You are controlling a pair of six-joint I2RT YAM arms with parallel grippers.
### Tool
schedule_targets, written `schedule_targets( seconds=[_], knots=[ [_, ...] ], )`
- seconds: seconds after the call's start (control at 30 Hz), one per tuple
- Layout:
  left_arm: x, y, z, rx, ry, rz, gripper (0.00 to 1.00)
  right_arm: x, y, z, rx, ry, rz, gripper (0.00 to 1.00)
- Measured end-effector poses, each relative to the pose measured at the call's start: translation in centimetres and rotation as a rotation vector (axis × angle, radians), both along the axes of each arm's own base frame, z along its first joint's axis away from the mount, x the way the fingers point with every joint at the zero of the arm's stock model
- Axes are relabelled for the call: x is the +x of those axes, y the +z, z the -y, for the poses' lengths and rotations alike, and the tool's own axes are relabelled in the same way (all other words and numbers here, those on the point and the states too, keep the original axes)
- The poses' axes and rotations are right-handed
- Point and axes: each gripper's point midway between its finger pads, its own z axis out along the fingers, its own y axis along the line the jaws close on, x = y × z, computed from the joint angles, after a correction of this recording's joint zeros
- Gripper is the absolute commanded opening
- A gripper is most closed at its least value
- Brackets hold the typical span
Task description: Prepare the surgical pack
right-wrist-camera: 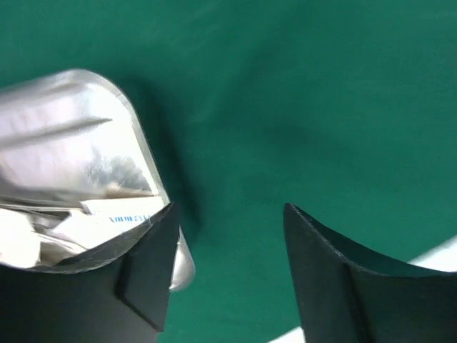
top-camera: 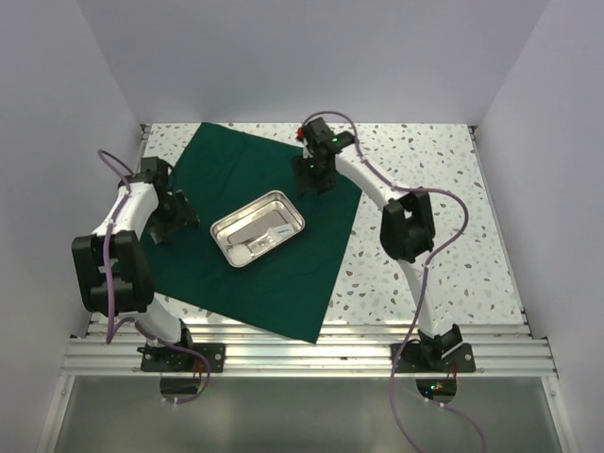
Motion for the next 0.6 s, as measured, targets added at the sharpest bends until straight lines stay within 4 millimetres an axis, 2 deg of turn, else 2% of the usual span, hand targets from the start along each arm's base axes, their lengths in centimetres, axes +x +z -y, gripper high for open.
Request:
schedule_targets(
  seconds=[0.03, 0.07, 0.1, 0.17, 0.27, 0.4, 0.53, 0.6],
  knots=[
    [0.0, 0.0, -0.1, 0.001, 0.005, 0.001, 0.72, 0.9, 0.8, 1.2, 0.023, -0.044, 0.012, 0.46],
    [0.0, -0.1, -0.3, 0.0, 0.011, -0.001, 0.68, 1.9, 1.7, 2.4, 0.048, -0.088, 0.028, 0.32],
    [0.1, -0.3, -0.4, -0.002, 0.019, -0.003, 0.61, 3.0, 2.4, 3.4, 0.075, -0.127, 0.042, 0.28],
    [0.1, -0.9, -0.5, -0.011, 0.03, -0.016, 0.55, 5.3, 3.3, 5.5, 0.124, -0.206, 0.071, 0.23],
    [0.2, -2.6, -0.7, -0.032, 0.047, -0.058, 0.41, 7.0, 2.9, 7.4, 0.169, -0.272, 0.064, 0.23],
    [0.1, -4.8, -0.1, -0.077, 0.055, -0.115, 0.38, 7.4, 0.7, 6.6, 0.207, -0.281, 0.026, 0.15],
    [-0.1, -6.2, 0.4, -0.11, 0.057, -0.158, 0.38, 6.6, -2.3, 5.4, 0.203, -0.267, -0.03, 0.04],
    [0.2, -6.1, 0.5, -0.119, 0.057, -0.163, 0.4, 5.7, -3.8, 5.5, 0.195, -0.273, -0.067, 0.03]
  ],
)
